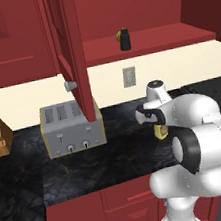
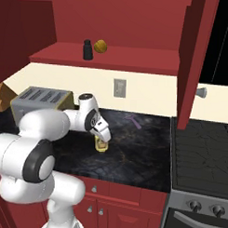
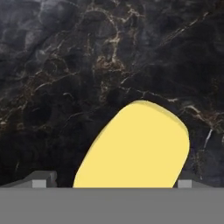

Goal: Pick the mustard and shaker from the counter and place them in the cabinet.

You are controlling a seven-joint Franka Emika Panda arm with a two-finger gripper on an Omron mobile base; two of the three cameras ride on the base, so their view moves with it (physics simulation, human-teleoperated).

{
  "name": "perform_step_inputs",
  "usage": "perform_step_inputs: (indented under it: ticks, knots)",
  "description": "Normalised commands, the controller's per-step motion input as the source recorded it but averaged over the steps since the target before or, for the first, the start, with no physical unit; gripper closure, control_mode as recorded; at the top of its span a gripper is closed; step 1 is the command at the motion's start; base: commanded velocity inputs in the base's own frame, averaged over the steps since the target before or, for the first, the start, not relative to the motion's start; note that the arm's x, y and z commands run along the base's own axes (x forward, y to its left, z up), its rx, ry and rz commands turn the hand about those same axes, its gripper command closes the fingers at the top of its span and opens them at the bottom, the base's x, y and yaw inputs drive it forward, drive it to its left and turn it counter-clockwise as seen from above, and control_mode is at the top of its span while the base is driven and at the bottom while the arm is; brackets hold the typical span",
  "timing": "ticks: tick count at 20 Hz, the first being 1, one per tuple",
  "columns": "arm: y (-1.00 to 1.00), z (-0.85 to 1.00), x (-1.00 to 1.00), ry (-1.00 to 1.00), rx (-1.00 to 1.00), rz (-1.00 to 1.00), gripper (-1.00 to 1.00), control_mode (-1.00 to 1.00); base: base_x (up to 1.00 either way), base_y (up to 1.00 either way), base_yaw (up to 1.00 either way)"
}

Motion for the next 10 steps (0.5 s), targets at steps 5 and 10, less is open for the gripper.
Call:
perform_step_inputs:
  ticks: [5, 10]
  knots:
    - [-0.20, -0.26, 0.03, 0.01, 0.00, -0.01, 1.00, -1.00, 0.00, 0.00, 0.00]
    - [-0.31, -0.05, -0.05, 0.01, 0.00, -0.01, 1.00, -1.00, 0.00, 0.00, 0.00]
